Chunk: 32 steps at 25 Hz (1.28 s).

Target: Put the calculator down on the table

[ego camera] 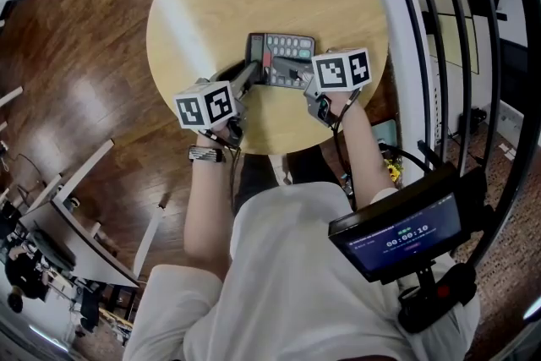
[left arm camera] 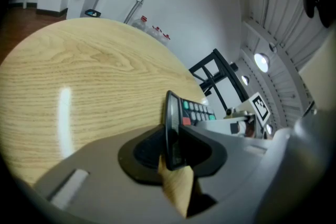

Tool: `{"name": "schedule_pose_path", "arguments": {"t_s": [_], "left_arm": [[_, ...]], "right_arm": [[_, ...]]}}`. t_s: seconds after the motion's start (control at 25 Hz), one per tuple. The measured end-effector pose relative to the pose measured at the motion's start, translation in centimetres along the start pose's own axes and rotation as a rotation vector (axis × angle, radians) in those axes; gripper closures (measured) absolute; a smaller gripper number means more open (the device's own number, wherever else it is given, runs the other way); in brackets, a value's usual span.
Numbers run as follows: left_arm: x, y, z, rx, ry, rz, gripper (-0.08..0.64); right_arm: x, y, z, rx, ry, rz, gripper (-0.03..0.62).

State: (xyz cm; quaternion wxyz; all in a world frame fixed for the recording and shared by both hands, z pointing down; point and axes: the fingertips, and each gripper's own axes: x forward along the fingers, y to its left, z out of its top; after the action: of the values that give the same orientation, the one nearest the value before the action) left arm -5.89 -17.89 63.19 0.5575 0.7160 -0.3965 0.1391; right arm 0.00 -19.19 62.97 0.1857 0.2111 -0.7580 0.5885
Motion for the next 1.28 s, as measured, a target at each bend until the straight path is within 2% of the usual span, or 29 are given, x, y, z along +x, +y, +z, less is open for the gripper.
{"name": "schedule_pose_path", "arguments": {"t_s": [0.44,1.28], "left_arm": [[-0.2,0.0,0.0,-0.02,-0.013,-0.005,0.468],[-1.0,0.4,0.3,0.05,-0.008,0.04,0.472]], "right_arm": [[-0.5,-0.2,-0.2,-0.018,-0.002,-0.027,0.439],[-0.8,-0.3,-0.5,-0.002,-0.006,-0.009,0.425]]}}
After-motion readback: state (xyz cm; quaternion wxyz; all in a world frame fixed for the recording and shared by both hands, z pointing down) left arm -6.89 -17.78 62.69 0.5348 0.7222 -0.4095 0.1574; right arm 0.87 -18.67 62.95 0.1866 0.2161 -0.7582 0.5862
